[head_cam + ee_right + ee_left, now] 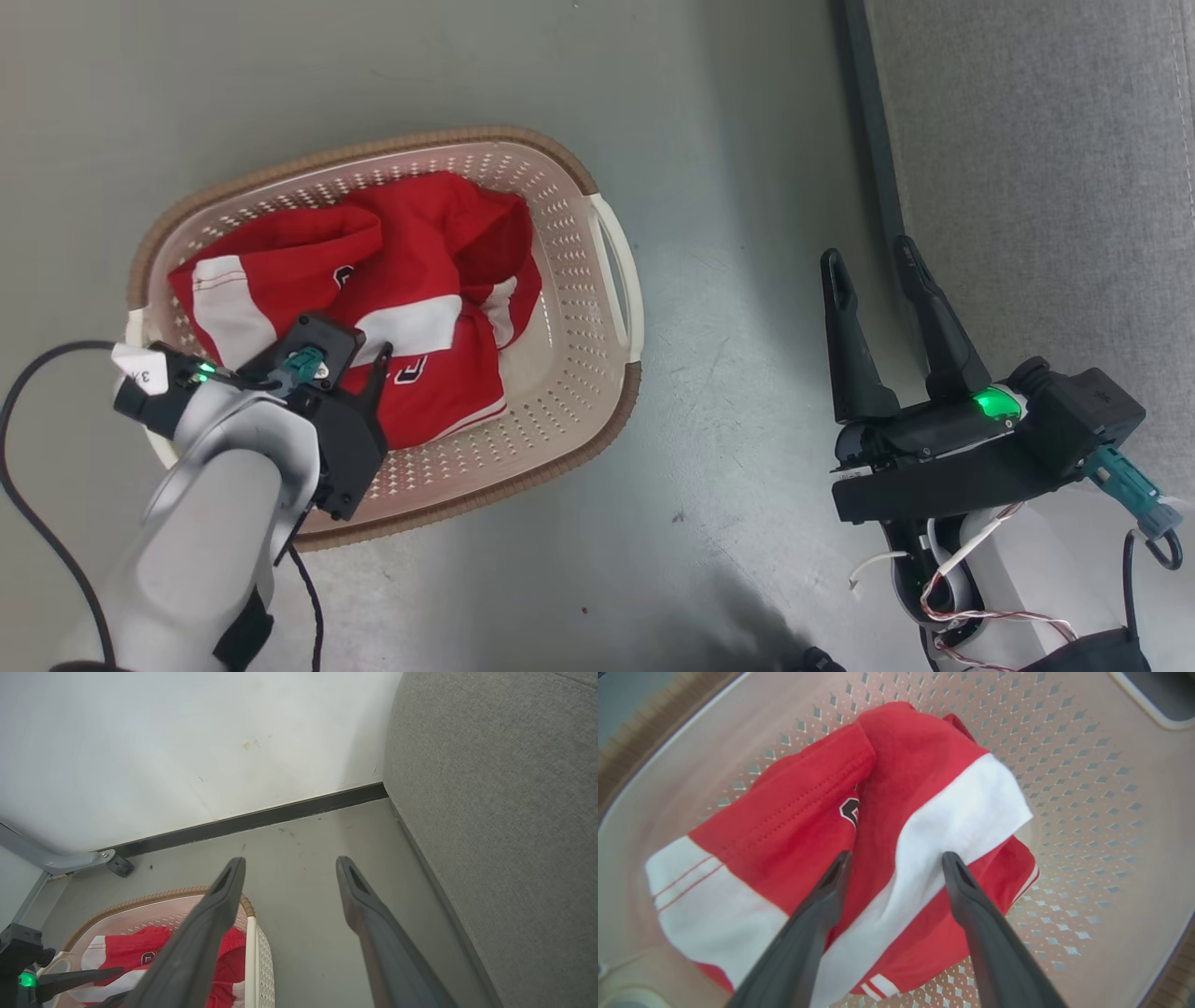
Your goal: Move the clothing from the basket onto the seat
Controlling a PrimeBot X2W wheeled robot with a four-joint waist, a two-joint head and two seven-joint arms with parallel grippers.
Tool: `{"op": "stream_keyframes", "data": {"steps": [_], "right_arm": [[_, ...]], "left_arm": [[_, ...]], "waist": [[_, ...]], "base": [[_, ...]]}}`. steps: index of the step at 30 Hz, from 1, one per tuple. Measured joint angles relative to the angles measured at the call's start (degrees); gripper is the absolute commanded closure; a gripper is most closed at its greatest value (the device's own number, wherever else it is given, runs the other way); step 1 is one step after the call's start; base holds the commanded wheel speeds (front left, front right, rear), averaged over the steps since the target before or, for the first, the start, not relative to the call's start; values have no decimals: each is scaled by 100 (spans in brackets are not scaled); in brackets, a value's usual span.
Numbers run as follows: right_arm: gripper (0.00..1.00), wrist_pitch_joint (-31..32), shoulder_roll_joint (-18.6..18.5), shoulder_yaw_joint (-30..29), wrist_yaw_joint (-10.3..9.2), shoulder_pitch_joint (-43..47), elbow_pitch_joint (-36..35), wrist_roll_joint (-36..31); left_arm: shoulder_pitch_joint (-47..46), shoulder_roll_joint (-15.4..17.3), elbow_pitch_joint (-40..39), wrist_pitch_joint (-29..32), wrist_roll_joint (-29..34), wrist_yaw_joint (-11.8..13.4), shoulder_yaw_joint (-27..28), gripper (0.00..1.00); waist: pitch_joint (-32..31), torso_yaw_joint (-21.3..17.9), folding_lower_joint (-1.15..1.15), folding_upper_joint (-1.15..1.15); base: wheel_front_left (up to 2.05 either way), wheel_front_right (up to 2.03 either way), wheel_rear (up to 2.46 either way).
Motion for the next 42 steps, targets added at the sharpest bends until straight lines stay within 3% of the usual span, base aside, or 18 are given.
{"op": "stream_keyframes", "data": {"steps": [16,17,19,32,42], "right_arm": [[0,0,181,97,118,2,120,-47],[0,0,181,85,118,3,123,-47],[0,0,187,80,118,2,131,-47],[0,0,222,-77,151,-18,225,-98],[0,0,219,-267,226,-139,414,-211]], "left_arm": [[-611,-40,790,349,298,225,-88,0],[-642,-63,833,349,281,253,-77,24],[-700,-92,918,355,281,253,-81,100],[-760,-301,1294,157,182,237,-45,100],[-678,-791,1314,-560,-338,41,162,100]], "waist": [[286,-386,0,0],[296,-405,0,-1],[309,-431,0,-1],[161,-398,0,-1],[-246,-200,0,-1]], "base": [[0,0,0],[0,0,0],[0,0,0],[0,0,0],[0,0,0]]}}
